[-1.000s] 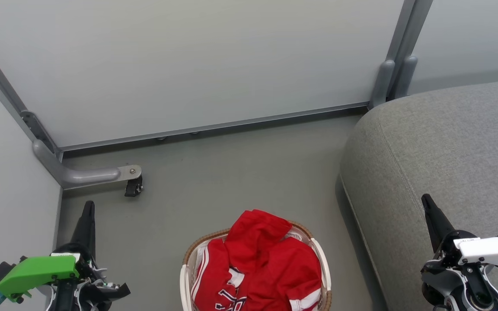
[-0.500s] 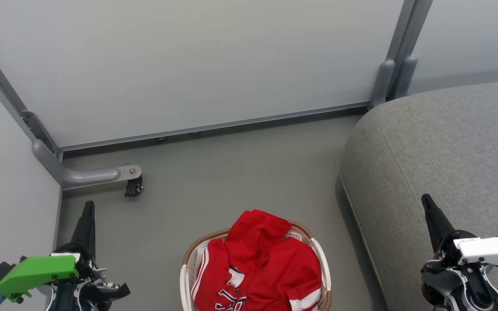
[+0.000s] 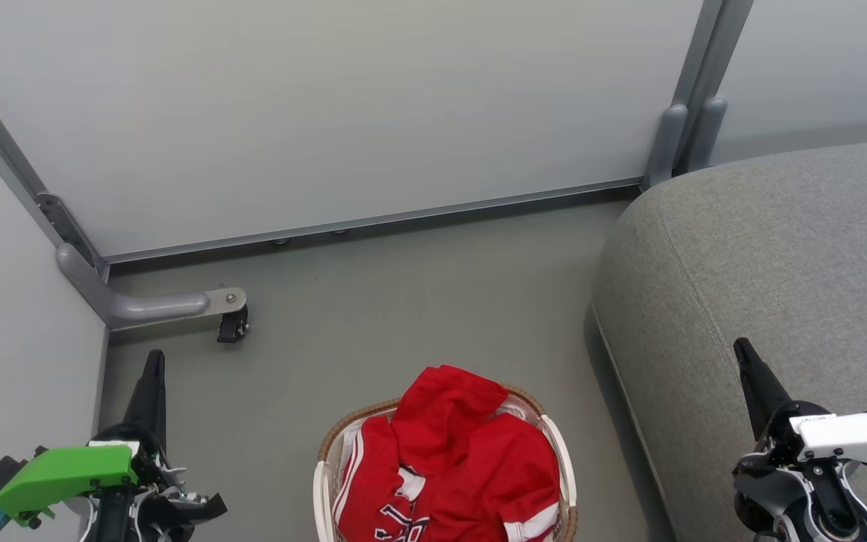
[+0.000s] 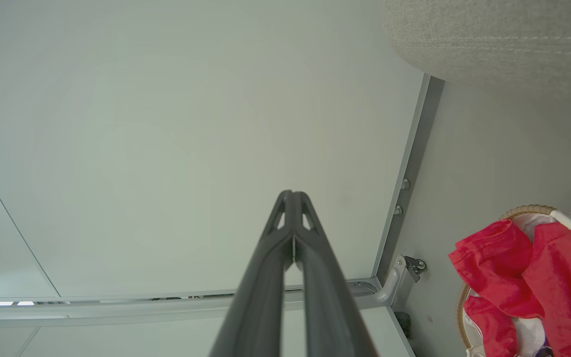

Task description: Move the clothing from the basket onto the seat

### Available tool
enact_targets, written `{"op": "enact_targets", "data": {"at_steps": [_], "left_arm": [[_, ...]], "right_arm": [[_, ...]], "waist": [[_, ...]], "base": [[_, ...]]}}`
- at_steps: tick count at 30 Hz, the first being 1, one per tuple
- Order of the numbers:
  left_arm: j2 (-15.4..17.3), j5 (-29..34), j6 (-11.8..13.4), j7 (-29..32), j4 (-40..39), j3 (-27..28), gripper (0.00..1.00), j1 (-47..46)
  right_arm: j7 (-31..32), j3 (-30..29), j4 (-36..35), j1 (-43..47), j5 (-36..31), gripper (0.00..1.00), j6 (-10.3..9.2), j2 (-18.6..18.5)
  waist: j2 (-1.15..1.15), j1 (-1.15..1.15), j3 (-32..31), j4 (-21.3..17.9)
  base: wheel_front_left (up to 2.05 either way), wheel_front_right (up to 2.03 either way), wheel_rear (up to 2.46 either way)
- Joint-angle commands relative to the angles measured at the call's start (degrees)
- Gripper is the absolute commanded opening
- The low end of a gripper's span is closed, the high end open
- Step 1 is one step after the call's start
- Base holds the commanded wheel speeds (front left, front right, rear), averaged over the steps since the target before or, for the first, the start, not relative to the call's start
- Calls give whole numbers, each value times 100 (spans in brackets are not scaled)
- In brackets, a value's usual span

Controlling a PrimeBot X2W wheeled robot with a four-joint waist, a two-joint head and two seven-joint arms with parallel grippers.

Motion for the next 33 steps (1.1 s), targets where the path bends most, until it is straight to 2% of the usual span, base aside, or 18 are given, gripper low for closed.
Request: {"op": "enact_targets", "data": {"at_steps": [1, 13, 14, 26, 33], "left_arm": [[37, -18, -26, 12, -9, 9, 0, -56], [37, -18, -26, 13, -9, 9, 0, -56], [0, 0, 0, -1, 0, 0, 100, 0], [-36, 98, 5, -229, 136, -267, 100, 199], [-29, 318, 3, -421, 56, -409, 100, 238]], "right_arm": [[13, -9, -17, -41, 18, 0, 2, -33], [13, -9, -17, -41, 18, 0, 2, -33], [0, 0, 0, 0, 0, 100, 0, 0], [-225, 127, 228, 173, -140, 100, -1, 56], [-417, 77, 242, 190, -522, 100, -1, 46]], "waist": [[0, 0, 0, 0], [0, 0, 0, 0], [0, 0, 0, 0], [0, 0, -11, 1], [0, 0, -24, 5]], "base": [[0, 0, 0], [0, 0, 0], [0, 0, 0], [0, 0, 0], [0, 0, 0]]}}
